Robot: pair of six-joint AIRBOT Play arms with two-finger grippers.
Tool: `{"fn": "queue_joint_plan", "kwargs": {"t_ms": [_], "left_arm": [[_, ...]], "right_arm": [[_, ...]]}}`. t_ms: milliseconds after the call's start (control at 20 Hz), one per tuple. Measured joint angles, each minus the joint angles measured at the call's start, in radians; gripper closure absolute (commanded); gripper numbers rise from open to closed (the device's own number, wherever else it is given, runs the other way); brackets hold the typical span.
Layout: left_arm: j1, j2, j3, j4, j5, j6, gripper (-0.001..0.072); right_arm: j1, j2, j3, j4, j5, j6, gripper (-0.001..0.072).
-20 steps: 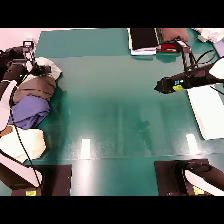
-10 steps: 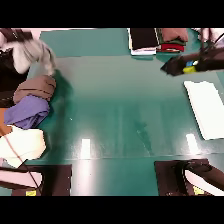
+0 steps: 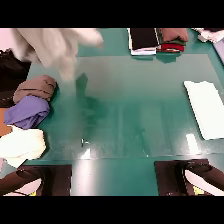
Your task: Fold the shirts.
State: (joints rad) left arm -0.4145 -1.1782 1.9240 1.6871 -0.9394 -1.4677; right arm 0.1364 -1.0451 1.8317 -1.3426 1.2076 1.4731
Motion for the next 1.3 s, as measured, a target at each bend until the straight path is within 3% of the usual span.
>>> {"fn": "queue_joint_plan", "kwargs": {"t_ms": [100, 150, 200, 250, 450, 750, 950, 1100, 1300], "left_arm": [[-0.124, -0.034, 0.002, -0.056, -0.057, 0.014, 0.0681], [-0.179, -0.059, 0.002, -0.079, -0.07, 0.019, 0.0641], [-0.236, -0.089, 0.002, -0.104, -0.082, 0.027, 0.0308], [-0.281, -0.12, 0.002, -0.129, -0.087, 0.032, 0.0138], [-0.359, -0.211, 0.002, -0.177, -0.123, 0.043, 0.0139], [-0.117, -0.205, -0.065, -0.203, -0.312, -0.043, 0.0138], [0.021, -0.101, -0.367, -0.272, -0.325, -0.071, 0.0138], [0.064, -0.008, -0.68, -0.309, -0.263, -0.103, 0.0138], [0.082, 0.044, -1.021, -0.47, -0.122, -0.116, 0.0139]], "right_arm": [[0.0, 0.0, 0.04, -0.008, 0.002, 0.0, 0.0697], [0.0, 0.0, 0.056, -0.011, 0.008, 0.0, 0.0697], [0.0, 0.0, 0.069, -0.014, 0.017, 0.0, 0.0697], [0.0, 0.0, 0.077, -0.015, 0.027, 0.0, 0.0697], [0.0, 0.0, 0.095, -0.019, 0.077, 0.0, 0.0697], [0.0, 0.0, 0.099, -0.021, 0.106, 0.0, 0.0697], [0.0, -0.001, 0.099, -0.021, 0.111, 0.0, 0.0697], [0.0, -0.001, 0.099, -0.021, 0.113, 0.0, 0.0697], [0.0, -0.001, 0.099, -0.02, 0.113, 0.0, 0.0697]]}}
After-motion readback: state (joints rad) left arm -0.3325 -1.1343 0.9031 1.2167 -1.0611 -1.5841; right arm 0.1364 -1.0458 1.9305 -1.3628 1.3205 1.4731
